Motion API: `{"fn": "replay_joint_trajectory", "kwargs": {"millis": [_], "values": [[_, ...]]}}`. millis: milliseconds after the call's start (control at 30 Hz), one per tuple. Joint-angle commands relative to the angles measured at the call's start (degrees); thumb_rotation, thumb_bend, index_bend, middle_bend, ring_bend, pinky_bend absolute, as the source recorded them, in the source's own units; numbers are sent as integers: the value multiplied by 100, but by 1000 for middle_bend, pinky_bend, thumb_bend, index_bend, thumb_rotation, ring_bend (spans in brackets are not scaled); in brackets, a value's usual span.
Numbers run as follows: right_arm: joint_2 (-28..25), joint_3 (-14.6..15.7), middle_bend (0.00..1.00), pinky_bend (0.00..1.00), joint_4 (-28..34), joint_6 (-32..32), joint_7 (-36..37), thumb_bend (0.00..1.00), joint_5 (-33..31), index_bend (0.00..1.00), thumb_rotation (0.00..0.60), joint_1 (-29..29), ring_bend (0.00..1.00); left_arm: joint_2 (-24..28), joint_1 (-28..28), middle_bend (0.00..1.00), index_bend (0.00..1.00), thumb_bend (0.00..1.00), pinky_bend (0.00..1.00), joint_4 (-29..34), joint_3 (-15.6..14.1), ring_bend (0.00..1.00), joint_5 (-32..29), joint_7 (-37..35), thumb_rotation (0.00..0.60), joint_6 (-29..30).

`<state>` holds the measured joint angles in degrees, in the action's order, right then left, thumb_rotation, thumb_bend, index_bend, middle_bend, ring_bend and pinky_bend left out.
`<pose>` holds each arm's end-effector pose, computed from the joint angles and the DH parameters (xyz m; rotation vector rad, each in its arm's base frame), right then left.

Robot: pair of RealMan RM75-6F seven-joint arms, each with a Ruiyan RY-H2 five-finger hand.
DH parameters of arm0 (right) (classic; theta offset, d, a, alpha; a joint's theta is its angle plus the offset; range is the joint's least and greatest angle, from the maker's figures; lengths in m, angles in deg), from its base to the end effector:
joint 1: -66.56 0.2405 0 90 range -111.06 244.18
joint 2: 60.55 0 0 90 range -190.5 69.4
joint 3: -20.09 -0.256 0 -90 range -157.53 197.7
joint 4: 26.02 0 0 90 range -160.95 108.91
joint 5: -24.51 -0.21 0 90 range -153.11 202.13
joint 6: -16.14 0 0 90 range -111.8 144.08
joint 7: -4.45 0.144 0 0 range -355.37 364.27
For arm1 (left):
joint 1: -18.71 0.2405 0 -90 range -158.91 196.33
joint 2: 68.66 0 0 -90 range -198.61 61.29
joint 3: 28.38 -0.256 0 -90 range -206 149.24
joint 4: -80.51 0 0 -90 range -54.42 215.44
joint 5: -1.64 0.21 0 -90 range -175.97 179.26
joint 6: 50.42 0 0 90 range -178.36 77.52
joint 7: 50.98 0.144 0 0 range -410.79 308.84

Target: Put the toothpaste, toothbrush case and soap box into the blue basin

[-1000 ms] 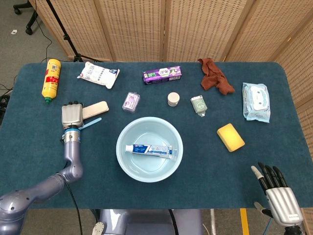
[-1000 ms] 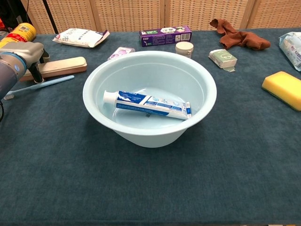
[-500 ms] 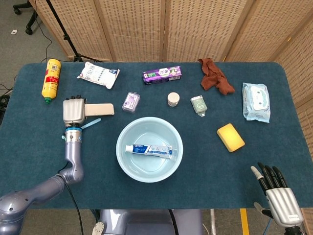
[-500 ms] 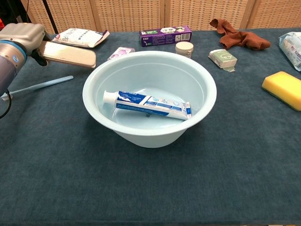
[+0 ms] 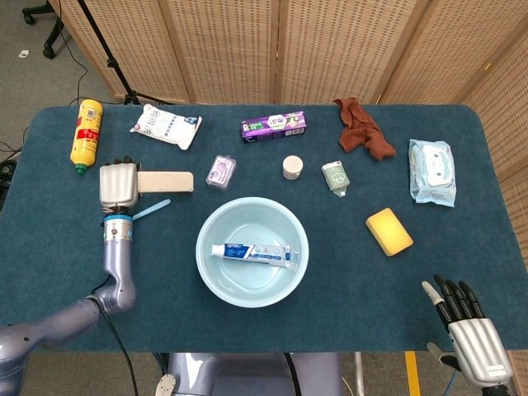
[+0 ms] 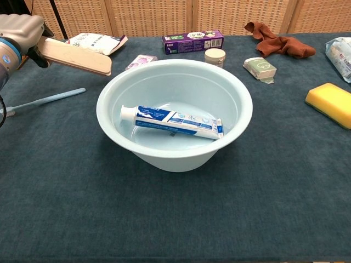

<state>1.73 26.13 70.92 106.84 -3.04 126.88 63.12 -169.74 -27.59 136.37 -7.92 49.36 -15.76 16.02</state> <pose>-0.2846 -0.1016 0.1418 1.5872 -0.8704 0.8747 -0.1989 0.4274 0.0240 -1.3190 -0.7198 -0.6858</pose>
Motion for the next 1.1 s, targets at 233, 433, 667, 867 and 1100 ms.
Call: {"fn": "replay_joint_trajectory", "kwargs": {"millis": [233, 433, 667, 867, 1100], "values": [[-23, 17, 0, 0, 26, 52, 11, 131, 67, 0, 600, -15, 0, 267, 43, 435, 811, 456, 504, 527, 96, 430, 141, 161, 600, 274], [-45, 29, 0, 0, 44, 82, 37, 131, 101, 0, 600, -25, 0, 471, 45, 435, 811, 457, 504, 954, 203, 430, 251, 231, 600, 508], [-77, 29, 0, 0, 65, 132, 74, 131, 129, 0, 600, -39, 0, 797, 35, 435, 811, 456, 504, 1611, 354, 430, 420, 368, 600, 833], [-104, 43, 0, 0, 89, 170, 106, 131, 182, 0, 600, -49, 0, 1056, 33, 435, 811, 457, 504, 2252, 448, 430, 539, 470, 600, 1033], [-153, 54, 0, 0, 122, 254, 166, 131, 243, 0, 600, -76, 0, 1210, -12, 435, 811, 457, 504, 3193, 373, 430, 927, 614, 600, 1299]]}}
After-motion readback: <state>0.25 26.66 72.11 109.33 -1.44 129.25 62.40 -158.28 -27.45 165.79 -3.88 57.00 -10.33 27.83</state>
